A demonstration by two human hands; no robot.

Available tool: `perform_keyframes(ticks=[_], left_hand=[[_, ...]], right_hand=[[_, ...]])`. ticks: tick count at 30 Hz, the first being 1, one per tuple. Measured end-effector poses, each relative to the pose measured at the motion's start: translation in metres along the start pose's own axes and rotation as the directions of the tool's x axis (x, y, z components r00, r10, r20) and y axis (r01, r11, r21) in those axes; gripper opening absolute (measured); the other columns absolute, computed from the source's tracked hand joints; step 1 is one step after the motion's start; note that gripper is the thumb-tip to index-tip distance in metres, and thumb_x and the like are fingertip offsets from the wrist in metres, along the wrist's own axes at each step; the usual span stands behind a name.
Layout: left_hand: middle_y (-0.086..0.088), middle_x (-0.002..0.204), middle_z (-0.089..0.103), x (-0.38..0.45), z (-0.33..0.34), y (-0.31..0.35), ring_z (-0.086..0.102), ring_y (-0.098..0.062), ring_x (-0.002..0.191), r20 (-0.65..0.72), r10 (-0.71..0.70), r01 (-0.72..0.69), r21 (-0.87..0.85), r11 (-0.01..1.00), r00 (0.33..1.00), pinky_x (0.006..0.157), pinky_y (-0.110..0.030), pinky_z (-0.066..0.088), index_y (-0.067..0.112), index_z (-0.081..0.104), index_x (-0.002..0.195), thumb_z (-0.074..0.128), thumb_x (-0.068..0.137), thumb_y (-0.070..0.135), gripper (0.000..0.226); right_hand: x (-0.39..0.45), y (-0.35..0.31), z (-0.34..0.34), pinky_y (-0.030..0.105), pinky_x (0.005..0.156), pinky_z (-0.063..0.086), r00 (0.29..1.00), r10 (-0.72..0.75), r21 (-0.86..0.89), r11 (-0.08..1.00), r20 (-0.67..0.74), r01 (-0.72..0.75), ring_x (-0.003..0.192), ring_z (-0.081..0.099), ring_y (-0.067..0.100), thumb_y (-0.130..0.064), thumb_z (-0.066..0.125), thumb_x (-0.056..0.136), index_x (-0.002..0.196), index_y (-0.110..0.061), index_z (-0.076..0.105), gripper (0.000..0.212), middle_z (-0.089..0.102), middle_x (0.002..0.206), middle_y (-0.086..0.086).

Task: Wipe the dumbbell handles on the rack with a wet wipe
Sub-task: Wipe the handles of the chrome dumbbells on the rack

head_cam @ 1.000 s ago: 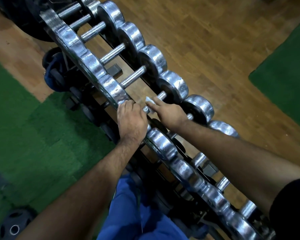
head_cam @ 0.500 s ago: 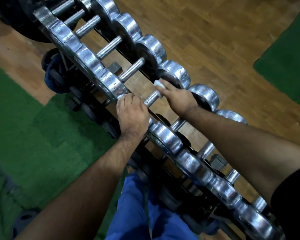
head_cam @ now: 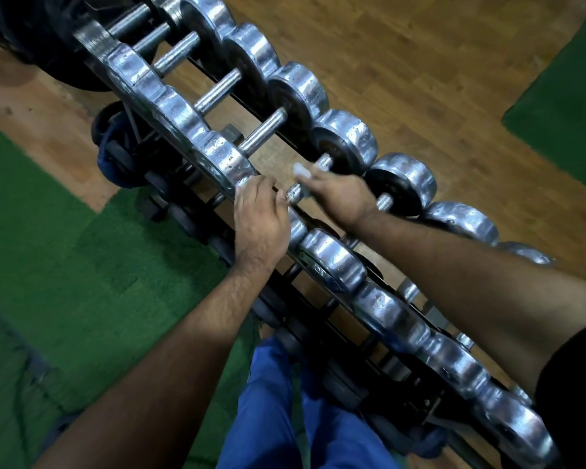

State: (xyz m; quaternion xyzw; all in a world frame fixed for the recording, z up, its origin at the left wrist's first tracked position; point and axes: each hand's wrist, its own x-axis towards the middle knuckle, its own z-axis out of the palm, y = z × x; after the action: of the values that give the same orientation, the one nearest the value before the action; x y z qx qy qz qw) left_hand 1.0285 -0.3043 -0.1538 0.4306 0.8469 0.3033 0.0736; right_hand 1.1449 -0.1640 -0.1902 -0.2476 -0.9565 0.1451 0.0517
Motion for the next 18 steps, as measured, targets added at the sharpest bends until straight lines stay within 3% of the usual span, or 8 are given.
perform_keyframes(ticks=[2, 4, 7, 9, 13, 14, 16, 18], left_hand=[[-0.015, 0.125, 0.059, -0.002, -0.003, -0.003, 0.051, -0.032, 0.123, 0.025, 0.034, -0.035, 0.026, 0.999, 0.999, 0.108, -0.053, 0.037, 0.001, 0.061, 0.119, 0.04, 0.097, 0.027, 0.04], [-0.015, 0.128, 0.059, -0.002, -0.003, -0.002, 0.05, -0.032, 0.126, 0.039, 0.04, -0.043, 0.08, 0.996, 0.998, 0.11, -0.052, 0.036, 0.001, 0.061, 0.122, 0.041, 0.098, 0.026, 0.04], [-0.013, 0.129, 0.061, -0.002, -0.002, 0.005, 0.05, -0.029, 0.129, 0.048, 0.059, -0.066, 0.157, 0.985, 0.997, 0.118, -0.05, 0.027, 0.004, 0.062, 0.123, 0.044, 0.097, 0.019, 0.035], [-0.011, 0.127, 0.062, 0.0, -0.001, 0.009, 0.05, -0.028, 0.13, 0.078, 0.077, -0.092, 0.207, 0.974, 0.994, 0.122, -0.047, 0.021, 0.005, 0.063, 0.122, 0.044, 0.095, 0.016, 0.035], [-0.009, 0.115, 0.067, 0.01, -0.001, 0.014, 0.055, -0.027, 0.122, 0.118, 0.079, -0.106, 0.247, 0.963, 0.99, 0.121, -0.046, 0.023, 0.008, 0.066, 0.114, 0.041, 0.092, 0.018, 0.035], [-0.008, 0.112, 0.068, 0.011, 0.001, 0.013, 0.057, -0.026, 0.118, 0.122, 0.087, -0.117, 0.269, 0.956, 0.989, 0.119, -0.046, 0.026, 0.008, 0.067, 0.111, 0.041, 0.092, 0.019, 0.034], [-0.007, 0.106, 0.068, 0.014, 0.004, 0.01, 0.059, -0.026, 0.112, 0.129, 0.093, -0.128, 0.295, 0.947, 0.987, 0.116, -0.046, 0.031, 0.01, 0.068, 0.108, 0.041, 0.091, 0.021, 0.033], [-0.007, 0.101, 0.068, 0.013, 0.005, 0.01, 0.06, -0.026, 0.105, 0.122, 0.1, -0.132, 0.291, 0.948, 0.987, 0.11, -0.045, 0.036, 0.01, 0.068, 0.106, 0.042, 0.091, 0.021, 0.032]], right_hand=[[-0.004, -0.016, 0.006, 0.034, 0.055, 0.056, 0.983, -0.181, -0.007, 0.983, 0.001, 0.181, 0.08, 0.071, 0.026, -0.031, 0.061, 0.09, 0.144, -0.039, 0.046, 0.056, 0.045, 0.151, -0.013], [-0.003, -0.01, 0.002, 0.032, 0.054, 0.055, 0.973, -0.232, -0.057, 0.971, 0.008, 0.232, 0.076, 0.071, 0.025, -0.03, 0.057, 0.093, 0.142, -0.042, 0.047, 0.052, 0.05, 0.146, -0.015], [0.002, 0.02, -0.013, 0.031, 0.073, 0.054, 0.997, 0.021, -0.046, 0.999, -0.071, -0.024, 0.109, 0.067, 0.021, -0.024, 0.049, 0.096, 0.14, -0.042, 0.051, 0.047, 0.049, 0.147, -0.015], [0.006, 0.024, -0.01, 0.035, 0.078, 0.055, 0.99, 0.104, -0.017, 0.994, -0.1, -0.106, 0.119, 0.063, 0.02, -0.015, 0.053, 0.094, 0.143, -0.039, 0.048, 0.055, 0.041, 0.153, -0.014], [-0.001, 0.008, -0.001, 0.035, 0.067, 0.059, 0.998, 0.0, -0.006, 1.0, -0.068, -0.001, 0.1, 0.071, 0.02, -0.02, 0.062, 0.09, 0.138, -0.043, 0.049, 0.054, 0.043, 0.15, -0.02], [-0.005, 0.008, -0.001, 0.036, 0.07, 0.059, 0.995, 0.022, 0.047, 0.999, -0.095, -0.018, 0.103, 0.071, 0.018, -0.022, 0.065, 0.089, 0.136, -0.042, 0.053, 0.053, 0.047, 0.147, -0.02], [-0.014, 0.005, -0.004, 0.032, 0.085, 0.057, 0.965, 0.201, 0.27, 0.951, -0.166, -0.152, 0.112, 0.066, 0.01, -0.024, 0.07, 0.087, 0.132, -0.038, 0.061, 0.048, 0.059, 0.137, -0.015], [-0.021, -0.004, -0.006, 0.024, 0.08, 0.055, 0.885, 0.447, 0.534, 0.784, -0.132, -0.316, 0.09, 0.072, 0.009, -0.027, 0.071, 0.088, 0.127, -0.033, 0.067, 0.039, 0.073, 0.11, -0.011]])
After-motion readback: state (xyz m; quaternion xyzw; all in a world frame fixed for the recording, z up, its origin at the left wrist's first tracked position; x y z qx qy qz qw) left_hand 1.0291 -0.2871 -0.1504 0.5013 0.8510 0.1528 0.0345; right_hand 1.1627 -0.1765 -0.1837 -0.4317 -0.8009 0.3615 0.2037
